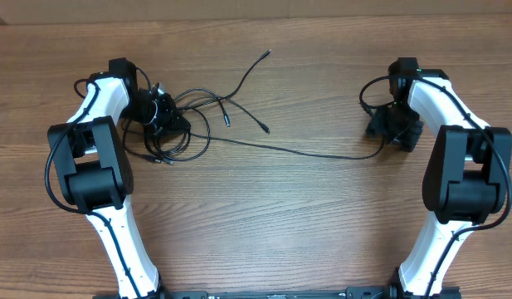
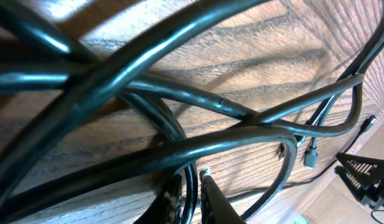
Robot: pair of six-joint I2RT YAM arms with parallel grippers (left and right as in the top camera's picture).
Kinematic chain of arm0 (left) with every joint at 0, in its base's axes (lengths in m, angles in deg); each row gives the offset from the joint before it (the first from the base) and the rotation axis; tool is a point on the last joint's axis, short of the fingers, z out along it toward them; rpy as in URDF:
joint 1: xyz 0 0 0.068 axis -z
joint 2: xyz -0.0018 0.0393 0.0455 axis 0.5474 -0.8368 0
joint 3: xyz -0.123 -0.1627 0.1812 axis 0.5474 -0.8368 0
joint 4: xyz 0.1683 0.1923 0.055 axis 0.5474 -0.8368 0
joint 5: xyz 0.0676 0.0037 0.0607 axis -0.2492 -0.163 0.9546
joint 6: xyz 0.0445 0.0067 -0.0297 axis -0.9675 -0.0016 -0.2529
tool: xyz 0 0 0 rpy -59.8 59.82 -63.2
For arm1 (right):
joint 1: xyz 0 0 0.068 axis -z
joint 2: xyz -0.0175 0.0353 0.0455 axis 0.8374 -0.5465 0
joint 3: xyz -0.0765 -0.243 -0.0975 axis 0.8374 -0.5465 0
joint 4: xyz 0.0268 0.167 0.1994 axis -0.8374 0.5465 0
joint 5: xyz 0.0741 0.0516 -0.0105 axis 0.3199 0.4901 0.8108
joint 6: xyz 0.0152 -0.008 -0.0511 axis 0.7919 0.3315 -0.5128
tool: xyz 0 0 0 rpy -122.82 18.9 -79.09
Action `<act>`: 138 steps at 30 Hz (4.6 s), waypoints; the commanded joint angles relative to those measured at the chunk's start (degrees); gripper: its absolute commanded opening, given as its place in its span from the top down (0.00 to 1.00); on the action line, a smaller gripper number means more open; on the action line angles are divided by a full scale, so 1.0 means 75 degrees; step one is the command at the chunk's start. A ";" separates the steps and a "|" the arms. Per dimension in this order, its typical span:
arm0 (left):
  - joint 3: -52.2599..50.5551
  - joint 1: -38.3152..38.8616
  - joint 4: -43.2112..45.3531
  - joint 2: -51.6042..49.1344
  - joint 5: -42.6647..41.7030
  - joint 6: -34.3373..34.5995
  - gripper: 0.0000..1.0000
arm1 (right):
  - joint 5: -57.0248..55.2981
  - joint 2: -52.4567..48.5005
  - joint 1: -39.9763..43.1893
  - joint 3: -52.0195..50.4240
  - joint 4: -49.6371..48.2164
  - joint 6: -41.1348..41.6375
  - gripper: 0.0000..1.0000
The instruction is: Untangle cables
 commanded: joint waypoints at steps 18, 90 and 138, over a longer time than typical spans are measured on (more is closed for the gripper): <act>-0.0315 0.0102 0.0117 -0.0632 0.0280 -0.0708 0.91 | 0.4418 0.0169 -0.2535 0.1571 0.0000 -0.3413 0.44; 0.1897 -0.0047 -0.5432 -0.0609 -0.4462 -0.9556 0.96 | 0.5324 0.0134 -0.4334 -0.0845 -0.6391 -0.0131 0.34; 0.1897 -0.0402 -0.5432 -0.0609 -0.5383 -0.8553 0.96 | 0.1839 -0.1247 -0.5310 -0.0883 -0.8530 -0.4313 0.46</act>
